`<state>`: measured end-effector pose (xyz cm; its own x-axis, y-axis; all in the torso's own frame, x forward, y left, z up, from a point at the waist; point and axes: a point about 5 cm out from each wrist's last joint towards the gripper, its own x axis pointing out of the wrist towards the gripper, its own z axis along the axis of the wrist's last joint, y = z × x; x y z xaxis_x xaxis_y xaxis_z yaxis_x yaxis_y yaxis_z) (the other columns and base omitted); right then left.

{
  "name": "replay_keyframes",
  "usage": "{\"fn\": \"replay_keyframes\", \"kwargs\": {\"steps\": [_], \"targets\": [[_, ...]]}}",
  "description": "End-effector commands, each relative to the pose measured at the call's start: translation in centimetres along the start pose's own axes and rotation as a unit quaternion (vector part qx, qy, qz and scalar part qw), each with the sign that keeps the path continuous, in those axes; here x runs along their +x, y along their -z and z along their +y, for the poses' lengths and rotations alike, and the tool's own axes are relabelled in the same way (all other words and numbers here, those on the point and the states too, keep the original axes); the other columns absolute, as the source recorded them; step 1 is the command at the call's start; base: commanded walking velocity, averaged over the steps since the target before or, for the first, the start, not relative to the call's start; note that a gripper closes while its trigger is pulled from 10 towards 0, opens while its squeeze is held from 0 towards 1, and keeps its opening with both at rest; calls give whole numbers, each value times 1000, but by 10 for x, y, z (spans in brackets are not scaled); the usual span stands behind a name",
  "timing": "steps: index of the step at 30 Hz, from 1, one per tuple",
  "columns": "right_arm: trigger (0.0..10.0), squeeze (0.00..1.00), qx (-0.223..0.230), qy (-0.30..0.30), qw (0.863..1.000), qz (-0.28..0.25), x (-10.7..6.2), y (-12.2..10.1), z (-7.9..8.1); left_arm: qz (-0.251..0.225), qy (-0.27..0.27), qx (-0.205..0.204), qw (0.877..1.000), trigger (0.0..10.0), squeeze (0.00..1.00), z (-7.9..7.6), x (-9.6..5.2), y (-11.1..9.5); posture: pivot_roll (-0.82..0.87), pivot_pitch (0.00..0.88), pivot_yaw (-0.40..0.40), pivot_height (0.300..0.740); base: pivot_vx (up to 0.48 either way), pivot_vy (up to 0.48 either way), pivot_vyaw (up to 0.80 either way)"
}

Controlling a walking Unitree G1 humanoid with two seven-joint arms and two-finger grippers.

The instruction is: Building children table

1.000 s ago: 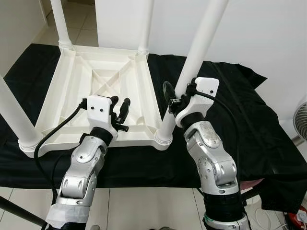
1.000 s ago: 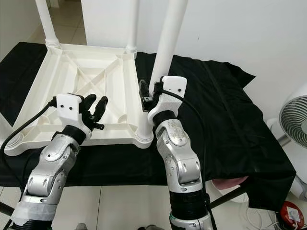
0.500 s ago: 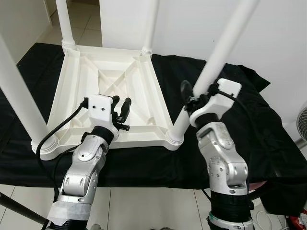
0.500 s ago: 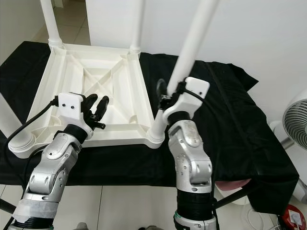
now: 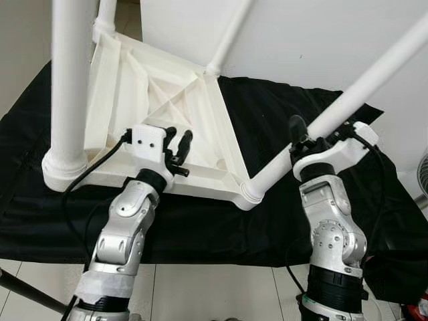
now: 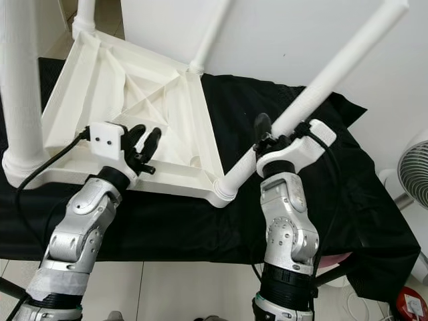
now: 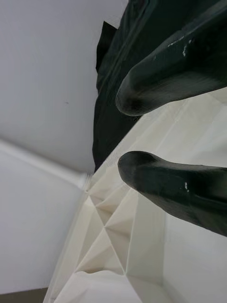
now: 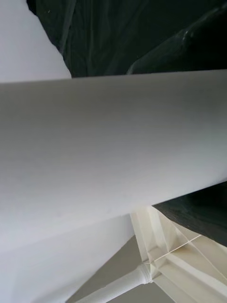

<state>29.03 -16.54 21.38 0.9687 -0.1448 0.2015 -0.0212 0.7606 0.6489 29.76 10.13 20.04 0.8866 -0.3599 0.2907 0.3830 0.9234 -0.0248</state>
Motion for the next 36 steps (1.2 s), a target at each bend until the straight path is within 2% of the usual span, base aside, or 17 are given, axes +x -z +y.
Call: {"fn": "replay_keyframes", "kwargs": {"steps": [1, 3, 7, 12, 14, 16, 18, 19, 21, 22, 23, 24, 26, 27, 28, 31, 36], "targets": [[10000, 0, 98, 106, 989, 39, -9, 24, -34, 19, 5, -5, 1000, 10000, 0, -3, -1, 8, -4, 72, -54, 740, 0, 0, 0], [10000, 0, 168, 139, 974, 68, -12, 39, -54, 22, 14, -9, 1000, 10000, 0, -10, 0, 10, -6, 76, -47, 740, 0, 0, 0], [10000, 0, 212, 149, 960, 106, -16, 55, -68, 22, 25, -9, 999, 10000, 0, -19, 3, 10, 0, 79, -40, 740, 0, 0, 0], [10000, 0, 195, 140, 961, 138, -17, 66, -73, 18, 57, -28, 998, 10000, 0, -34, 10, 0, 9, 81, -37, 740, 0, 0, 0], [10000, 0, 183, 132, 962, 157, -17, 74, -71, 0, 142, -54, 988, 10000, 0, -62, 17, -22, 27, 88, -34, 740, 0, 0, 0], [10000, 0, 183, 132, 962, 157, -17, 74, -71, 0, 142, -54, 988, 10000, 0, -62, 17, -22, 27, 88, -34, 740, 0, 0, 0], [10000, 0, 182, 116, 961, 174, -14, 81, -66, 5, 226, -56, 973, 10000, 0, -88, 16, -29, 40, 97, -29, 740, 0, 0, 0], [10000, 0, 182, 116, 961, 174, -14, 81, -66, 5, 226, -56, 973, 10000, 0, -88, 16, -29, 40, 97, -29, 740, 0, 0, 0], [10000, 0, 188, 95, 958, 194, -12, 88, -59, 47, 299, -36, 953, 10000, 0, -109, 11, -19, 46, 105, -25, 740, 0, 0, 0], [10000, 0, 188, 95, 958, 194, -12, 88, -59, 47, 299, -36, 953, 10000, 0, -109, 11, -19, 46, 105, -25, 740, 0, 0, 0], [10000, 0, 187, 92, 956, 205, -11, 93, -58, 67, 329, -56, 940, 10000, 0, -116, 8, -15, 54, 114, -19, 740, 0, 0, 0], [10000, 0, 187, 92, 956, 205, -11, 93, -58, 67, 329, -56, 940, 10000, 0, -116, 8, -15, 54, 114, -19, 740, 0, 0, 0], [10000, 0, 197, 88, 952, 216, -10, 98, -57, 89, 391, -65, 914, 10000, 0, -128, 1, -12, 62, 122, -18, 740, 0, 0, 0], [10000, 0, 197, 88, 952, 216, -10, 98, -57, 89, 391, -65, 914, 10000, 0, -128, 1, -12, 62, 122, -18, 740, 0, 0, 0], [10000, 0, 208, 89, 949, 220, -10, 101, -57, 98, 411, -65, 904, 10000, 0, -129, -4, -9, 60, 126, -13, 740, 0, 0, 0], [10000, 0, 229, 88, 944, 221, -10, 106, -59, 116, 431, -49, 893, 10000, 0, -125, -14, -2, 65, 132, -14, 740, 0, 0, 0], [10000, 0, 271, 90, 934, 216, -13, 112, -66, 144, 414, -24, 898, 10000, 0, -105, -24, 4, 80, 141, -14, 740, 0, 0, 0]]}}
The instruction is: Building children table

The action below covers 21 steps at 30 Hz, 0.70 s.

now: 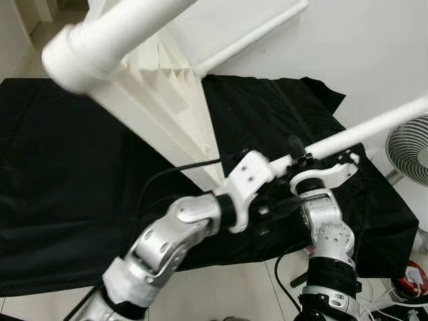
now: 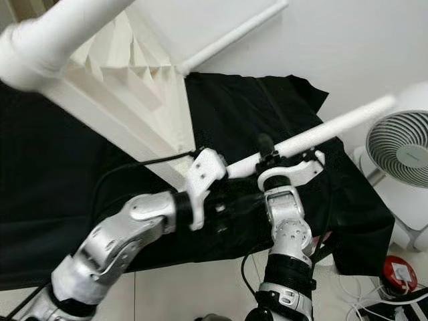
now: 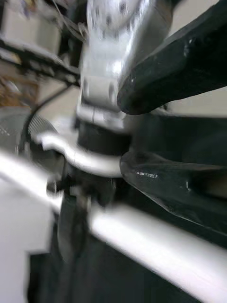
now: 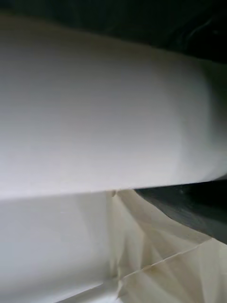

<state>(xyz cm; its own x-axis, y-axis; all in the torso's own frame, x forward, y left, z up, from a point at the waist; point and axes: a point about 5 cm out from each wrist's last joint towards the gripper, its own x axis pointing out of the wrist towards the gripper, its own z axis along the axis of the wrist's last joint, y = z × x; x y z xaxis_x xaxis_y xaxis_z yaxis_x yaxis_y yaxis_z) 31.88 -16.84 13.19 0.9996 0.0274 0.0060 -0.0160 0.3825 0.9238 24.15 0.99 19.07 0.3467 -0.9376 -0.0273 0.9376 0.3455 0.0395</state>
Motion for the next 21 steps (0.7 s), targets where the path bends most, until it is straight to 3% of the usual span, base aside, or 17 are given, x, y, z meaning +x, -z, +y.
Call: {"fn": "replay_keyframes", "kwargs": {"steps": [1, 2, 5, 17, 18, 21], "targets": [[10000, 0, 76, 65, 992, 77, -14, 44, -36, 13, 3, 2, 1000, 10000, 0, -1, -9, 0, 85, 142, -13, 740, 0, 0, 0], [10000, 0, 100, 63, 990, 80, -15, 46, -39, 20, -3, 0, 1000, 10000, 0, 0, -15, 1, 87, 144, -15, 740, 0, 0, 0], [10000, 0, 107, 68, 987, 96, -16, 53, -47, 27, -20, -8, 999, 10000, 0, 3, -26, 1, 88, 147, -15, 740, 0, 0, 0], [10000, 0, 116, 58, 986, 105, -15, 62, -48, 19, -54, -8, 998, 10000, 0, 4, -34, -1, 90, 146, -25, 740, 0, 0, 0], [10000, 1000, 121, 60, 986, 102, -15, 62, -50, 19, -59, -8, 998, 10000, 0, 3, -35, -1, 89, 144, -27, 740, 0, 0, 0], [10000, 1000, 135, 60, 985, 91, -18, 59, -54, 19, -64, -13, 998, 10000, 0, 3, -36, 0, 89, 145, -28, 740, 0, 0, 0]]}}
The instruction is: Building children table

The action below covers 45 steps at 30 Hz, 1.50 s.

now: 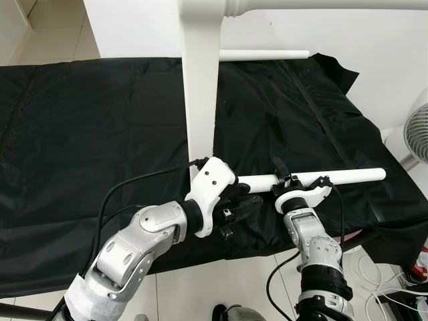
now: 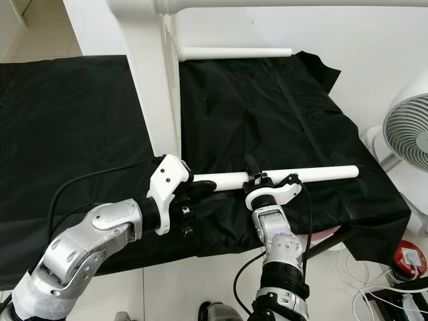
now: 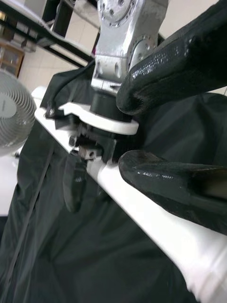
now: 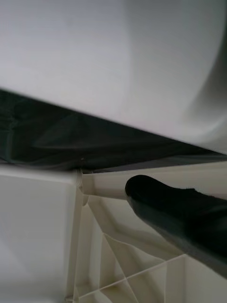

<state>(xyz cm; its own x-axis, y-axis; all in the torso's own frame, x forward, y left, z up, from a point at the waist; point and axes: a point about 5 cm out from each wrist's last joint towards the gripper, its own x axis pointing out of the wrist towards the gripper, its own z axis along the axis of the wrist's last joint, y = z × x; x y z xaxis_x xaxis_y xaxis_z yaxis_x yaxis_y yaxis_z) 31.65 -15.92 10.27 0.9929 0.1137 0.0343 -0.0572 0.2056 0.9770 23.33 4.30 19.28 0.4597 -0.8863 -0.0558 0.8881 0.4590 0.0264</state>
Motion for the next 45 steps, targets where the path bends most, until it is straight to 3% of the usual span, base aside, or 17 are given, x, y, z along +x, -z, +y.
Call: {"fn": "replay_keyframes", "kwargs": {"steps": [1, 10, 11, 19, 31, 39, 45], "targets": [[10000, 1000, 61, 86, 994, 42, -17, 33, -38, 5, -6, -6, 1000, 10000, 0, -1, -3, 1, 87, 147, -28, 740, 0, 0, 0], [10000, 1000, 83, 64, 994, 39, -33, 26, -40, 8, -21, -5, 1000, 10000, 0, 3, -4, 1, 82, 149, -26, 740, 0, 0, 0], [10000, 0, 83, 60, 994, 40, -36, 24, -40, 7, -22, -5, 1000, 10000, 0, 3, -4, 1, 80, 148, -24, 740, 0, 0, 0], [10000, 0, 86, 34, 995, 44, -47, 20, -37, 5, -22, -6, 1000, 10000, 0, 5, -3, -1, 74, 145, -14, 740, 0, 0, 0], [10000, 0, 91, 25, 995, 39, -46, 19, -36, 37, -26, 19, 999, 10000, 0, 7, 4, 10, 77, 154, -1, 740, 0, 0, 0], [10000, 0, 109, -4, 993, 43, -50, 21, -27, 40, -104, 58, 992, 10000, 0, 37, 22, 17, 57, 149, -5, 740, 0, 0, 0], [10000, 0, 114, -19, 993, 34, -54, 17, -25, 50, -117, 92, 988, 10000, 0, 45, 33, 24, 32, 144, 3, 740, 0, 0, 0]]}}
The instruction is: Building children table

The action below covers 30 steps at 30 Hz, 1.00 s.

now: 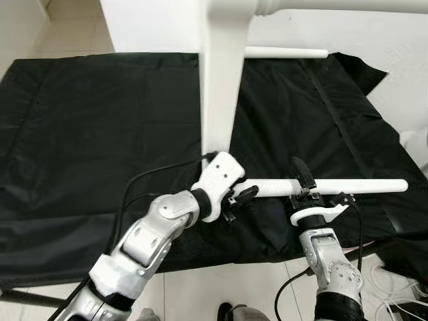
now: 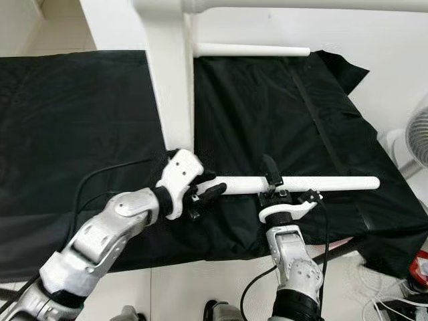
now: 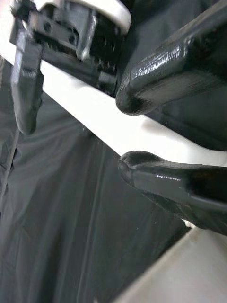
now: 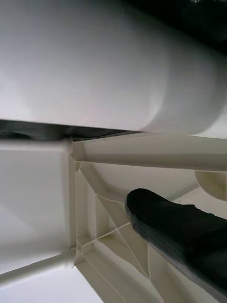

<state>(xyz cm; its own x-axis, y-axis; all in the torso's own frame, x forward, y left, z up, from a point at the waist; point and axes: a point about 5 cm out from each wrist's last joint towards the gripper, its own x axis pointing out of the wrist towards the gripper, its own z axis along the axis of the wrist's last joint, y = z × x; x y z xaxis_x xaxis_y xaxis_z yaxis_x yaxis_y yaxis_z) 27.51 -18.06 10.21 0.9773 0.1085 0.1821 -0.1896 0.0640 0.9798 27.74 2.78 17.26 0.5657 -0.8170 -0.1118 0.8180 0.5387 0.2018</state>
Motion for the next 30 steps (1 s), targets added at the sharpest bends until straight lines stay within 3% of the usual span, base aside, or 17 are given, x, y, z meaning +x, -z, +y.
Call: {"fn": "replay_keyframes", "kwargs": {"steps": [1, 10, 19, 26, 30], "targets": [[10000, 0, 53, 55, 996, 36, -16, 28, -24, 24, -55, 20, 998, 10000, 0, 12, 3, 9, 18, 142, 7, 740, 0, 0, 0], [10000, 0, 62, 35, 997, 23, -21, 21, -18, 24, -54, 40, 997, 10000, 0, 14, 12, 10, -11, 142, 27, 740, 0, 0, 0], [10000, 0, 59, -15, 998, 24, -51, 11, 1, 9, -52, 52, 997, 10000, 0, 23, 20, 9, -35, 143, 52, 740, 0, 0, 0], [10000, 0, 54, -32, 998, 24, -60, 7, 9, 8, -49, 55, 997, 10000, 0, 24, 21, 9, -41, 142, 62, 740, 0, 0, 0], [10000, 0, 40, -85, 995, 38, -70, 1, 31, 5, -45, 57, 997, 10000, 0, 25, 21, 9, -45, 140, 71, 740, 0, 0, 0]]}}
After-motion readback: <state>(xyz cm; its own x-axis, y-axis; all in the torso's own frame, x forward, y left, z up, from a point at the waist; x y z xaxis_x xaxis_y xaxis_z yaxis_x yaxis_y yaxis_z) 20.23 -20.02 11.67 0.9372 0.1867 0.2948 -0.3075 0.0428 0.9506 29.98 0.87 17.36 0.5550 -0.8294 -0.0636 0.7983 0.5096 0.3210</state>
